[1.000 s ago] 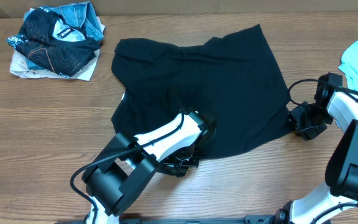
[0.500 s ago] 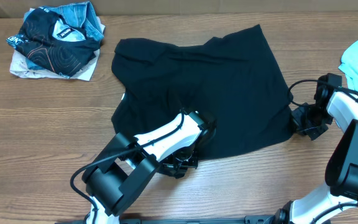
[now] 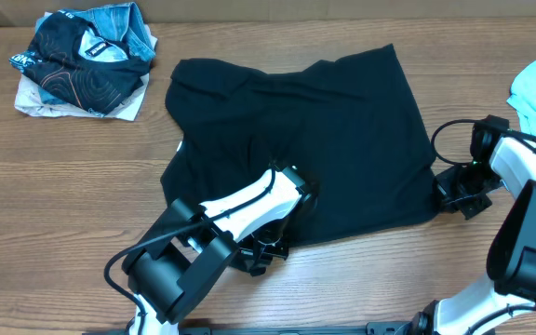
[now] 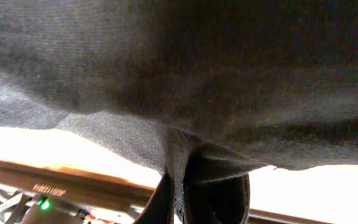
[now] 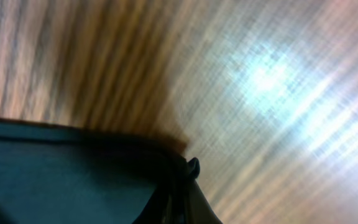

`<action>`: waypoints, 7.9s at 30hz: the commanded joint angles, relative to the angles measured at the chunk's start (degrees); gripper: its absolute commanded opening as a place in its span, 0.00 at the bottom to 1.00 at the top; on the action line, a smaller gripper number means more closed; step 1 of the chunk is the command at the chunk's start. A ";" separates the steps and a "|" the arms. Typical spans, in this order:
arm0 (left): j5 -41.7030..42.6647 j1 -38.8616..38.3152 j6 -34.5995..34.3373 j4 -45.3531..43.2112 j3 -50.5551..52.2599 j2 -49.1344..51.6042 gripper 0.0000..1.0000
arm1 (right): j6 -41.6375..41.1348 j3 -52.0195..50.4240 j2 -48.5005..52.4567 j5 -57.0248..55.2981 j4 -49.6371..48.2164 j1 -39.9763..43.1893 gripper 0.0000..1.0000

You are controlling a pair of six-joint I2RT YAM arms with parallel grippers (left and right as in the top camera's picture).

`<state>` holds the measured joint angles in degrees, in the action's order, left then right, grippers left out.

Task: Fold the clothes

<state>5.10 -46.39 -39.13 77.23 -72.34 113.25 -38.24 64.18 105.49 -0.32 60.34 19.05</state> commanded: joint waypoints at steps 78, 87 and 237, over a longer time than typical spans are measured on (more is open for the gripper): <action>-23.10 18.73 12.28 -9.09 -22.21 -10.60 1.00 | 8.09 20.22 -5.84 -0.81 -11.69 -8.04 1.00; -16.00 18.73 3.91 3.93 -21.51 -10.27 0.98 | 15.96 20.83 -5.11 0.44 -2.54 -8.20 0.45; -14.14 57.27 10.86 -5.64 -13.51 4.70 0.41 | 3.04 3.65 0.81 -5.62 -3.93 -13.92 0.04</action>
<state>-7.38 11.62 -27.11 69.43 -81.25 117.38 -34.83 65.98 107.79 -2.85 55.02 4.43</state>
